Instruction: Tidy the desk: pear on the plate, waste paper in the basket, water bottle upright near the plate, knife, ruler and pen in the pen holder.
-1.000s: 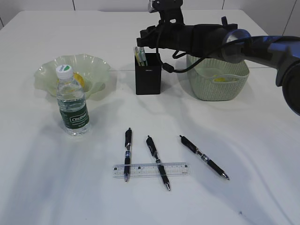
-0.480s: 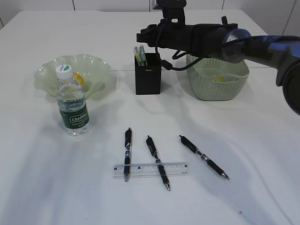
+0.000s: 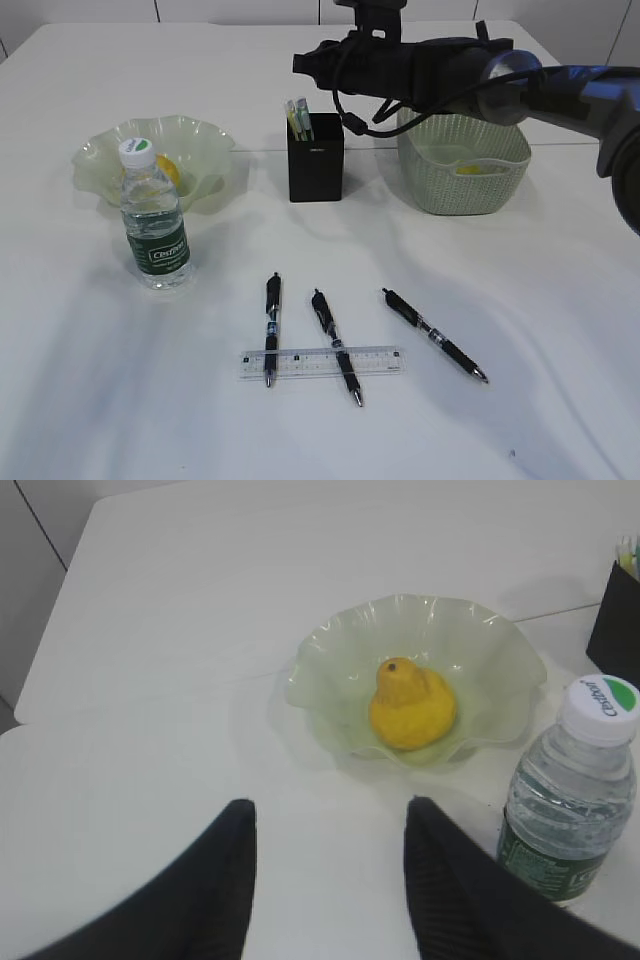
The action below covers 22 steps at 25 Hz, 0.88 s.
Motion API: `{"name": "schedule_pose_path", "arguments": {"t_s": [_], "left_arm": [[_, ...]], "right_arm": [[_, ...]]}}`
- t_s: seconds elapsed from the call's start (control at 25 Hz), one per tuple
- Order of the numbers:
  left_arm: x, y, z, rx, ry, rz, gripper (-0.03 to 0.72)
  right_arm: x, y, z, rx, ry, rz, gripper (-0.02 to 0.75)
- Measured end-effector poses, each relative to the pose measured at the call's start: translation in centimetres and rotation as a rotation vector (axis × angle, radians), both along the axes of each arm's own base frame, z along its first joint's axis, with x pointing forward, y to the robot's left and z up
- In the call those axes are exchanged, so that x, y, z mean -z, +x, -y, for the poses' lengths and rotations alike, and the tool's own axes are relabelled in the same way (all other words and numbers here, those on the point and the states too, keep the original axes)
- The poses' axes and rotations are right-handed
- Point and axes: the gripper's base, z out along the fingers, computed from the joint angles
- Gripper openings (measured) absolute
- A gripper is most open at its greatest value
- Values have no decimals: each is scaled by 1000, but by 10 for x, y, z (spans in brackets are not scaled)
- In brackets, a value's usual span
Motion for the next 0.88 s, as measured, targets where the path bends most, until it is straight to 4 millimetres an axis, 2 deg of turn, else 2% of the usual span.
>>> {"name": "schedule_pose_path", "arguments": {"t_s": [0.4, 0.76, 0.88], "left_arm": [[0, 0, 0, 0, 0, 0, 341], [0, 0, 0, 0, 0, 0, 341], [0, 0, 0, 0, 0, 0, 341]], "right_arm": [[5, -8, -5, -134, 32, -116, 192], [18, -18, 4, -261, -57, -271, 192], [17, -22, 5, -290, -105, -303, 193]]}}
